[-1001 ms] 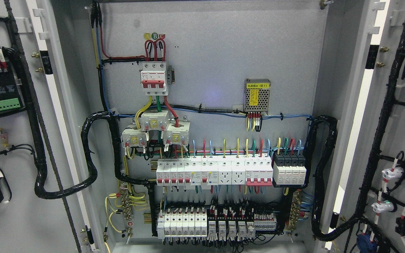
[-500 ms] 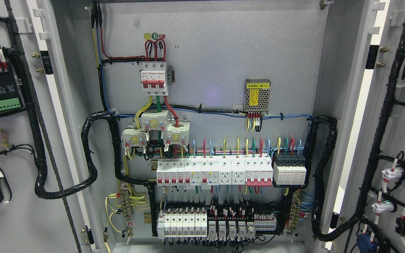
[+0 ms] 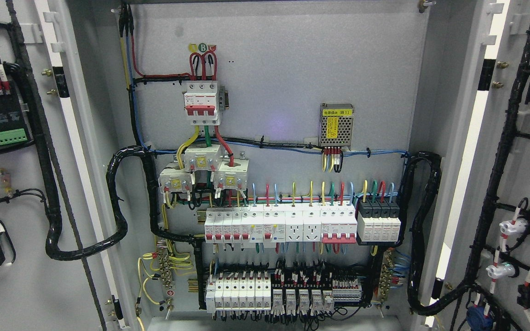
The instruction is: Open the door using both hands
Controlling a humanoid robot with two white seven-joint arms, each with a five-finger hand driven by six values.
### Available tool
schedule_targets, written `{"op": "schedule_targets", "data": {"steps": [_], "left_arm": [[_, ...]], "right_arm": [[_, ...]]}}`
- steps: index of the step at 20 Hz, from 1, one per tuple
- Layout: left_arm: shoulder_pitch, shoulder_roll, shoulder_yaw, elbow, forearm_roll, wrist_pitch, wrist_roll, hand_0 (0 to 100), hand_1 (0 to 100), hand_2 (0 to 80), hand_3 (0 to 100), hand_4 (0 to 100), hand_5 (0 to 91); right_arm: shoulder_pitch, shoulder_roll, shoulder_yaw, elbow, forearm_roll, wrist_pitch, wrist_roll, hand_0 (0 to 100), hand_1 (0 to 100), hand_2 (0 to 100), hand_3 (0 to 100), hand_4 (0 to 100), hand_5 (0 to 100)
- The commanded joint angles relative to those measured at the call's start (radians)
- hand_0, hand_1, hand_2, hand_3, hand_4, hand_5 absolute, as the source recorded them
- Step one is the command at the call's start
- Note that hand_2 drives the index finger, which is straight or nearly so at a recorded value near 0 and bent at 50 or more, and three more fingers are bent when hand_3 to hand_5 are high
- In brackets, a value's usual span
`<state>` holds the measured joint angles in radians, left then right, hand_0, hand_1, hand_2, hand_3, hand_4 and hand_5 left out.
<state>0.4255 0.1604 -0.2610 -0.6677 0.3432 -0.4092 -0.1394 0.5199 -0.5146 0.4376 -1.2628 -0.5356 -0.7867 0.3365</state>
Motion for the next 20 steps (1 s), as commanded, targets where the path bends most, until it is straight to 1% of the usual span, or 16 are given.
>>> {"op": "schedule_targets", "data": {"steps": [1, 3, 5, 8, 12, 14, 15, 16, 17, 18, 19, 20], "left_arm": [[-0.102, -0.1, -0.007, 0.355, -0.004, 0.052, -0.002, 0, 0, 0.0, 0, 3, 0.0], [-0.131, -0.116, -0.007, 0.419, -0.006, 0.096, -0.002, 0, 0, 0.0, 0, 3, 0.0], [-0.151, -0.12, -0.009, 0.473, -0.004, 0.124, 0.0, 0, 0, 0.0, 0, 3, 0.0], [-0.163, -0.13, -0.014, 0.537, -0.007, 0.15, 0.001, 0, 0, 0.0, 0, 3, 0.0], [-0.197, -0.148, -0.012, 0.626, -0.029, 0.156, 0.003, 0, 0, 0.0, 0, 3, 0.0], [-0.2, -0.154, -0.012, 0.658, -0.032, 0.164, 0.004, 0, 0, 0.0, 0, 3, 0.0], [-0.201, -0.156, -0.012, 0.666, -0.047, 0.164, 0.004, 0, 0, 0.0, 0, 3, 0.0], [-0.202, -0.156, -0.012, 0.668, -0.07, 0.164, 0.006, 0, 0, 0.0, 0, 3, 0.0], [-0.202, -0.156, -0.006, 0.671, -0.098, 0.164, 0.007, 0, 0, 0.0, 0, 3, 0.0], [-0.202, -0.156, -0.003, 0.672, -0.119, 0.165, 0.007, 0, 0, 0.0, 0, 3, 0.0], [-0.202, -0.156, -0.001, 0.672, -0.127, 0.165, 0.007, 0, 0, 0.0, 0, 3, 0.0], [-0.202, -0.156, 0.0, 0.675, -0.127, 0.17, 0.007, 0, 0, 0.0, 0, 3, 0.0]], "right_arm": [[-0.031, 0.079, 0.016, 0.377, 0.0, -0.135, -0.005, 11, 0, 0, 0, 0, 0], [-0.06, 0.137, 0.015, 0.484, 0.002, -0.118, -0.005, 11, 0, 0, 0, 0, 0], [-0.084, 0.201, 0.01, 0.603, 0.003, -0.086, -0.004, 11, 0, 0, 0, 0, 0], [-0.11, 0.281, 0.003, 0.756, 0.002, -0.042, -0.005, 11, 0, 0, 0, 0, 0], [-0.127, 0.355, 0.004, 0.919, 0.011, -0.023, -0.005, 11, 0, 0, 0, 0, 0], [-0.136, 0.401, -0.007, 0.991, 0.011, -0.019, -0.005, 11, 0, 0, 0, 0, 0], [-0.146, 0.416, -0.016, 1.025, 0.013, -0.002, -0.005, 11, 0, 0, 0, 0, 0], [-0.153, 0.429, -0.019, 1.046, 0.013, 0.026, -0.005, 11, 0, 0, 0, 0, 0], [-0.158, 0.441, -0.019, 1.059, 0.013, 0.071, -0.005, 11, 0, 0, 0, 0, 0], [-0.158, 0.449, -0.02, 1.068, 0.013, 0.131, -0.005, 11, 0, 0, 0, 0, 0], [-0.159, 0.453, -0.022, 1.068, 0.011, 0.202, -0.005, 11, 0, 0, 0, 0, 0], [-0.162, 0.453, -0.034, 1.068, 0.011, 0.257, -0.005, 11, 0, 0, 0, 0, 0]]}}
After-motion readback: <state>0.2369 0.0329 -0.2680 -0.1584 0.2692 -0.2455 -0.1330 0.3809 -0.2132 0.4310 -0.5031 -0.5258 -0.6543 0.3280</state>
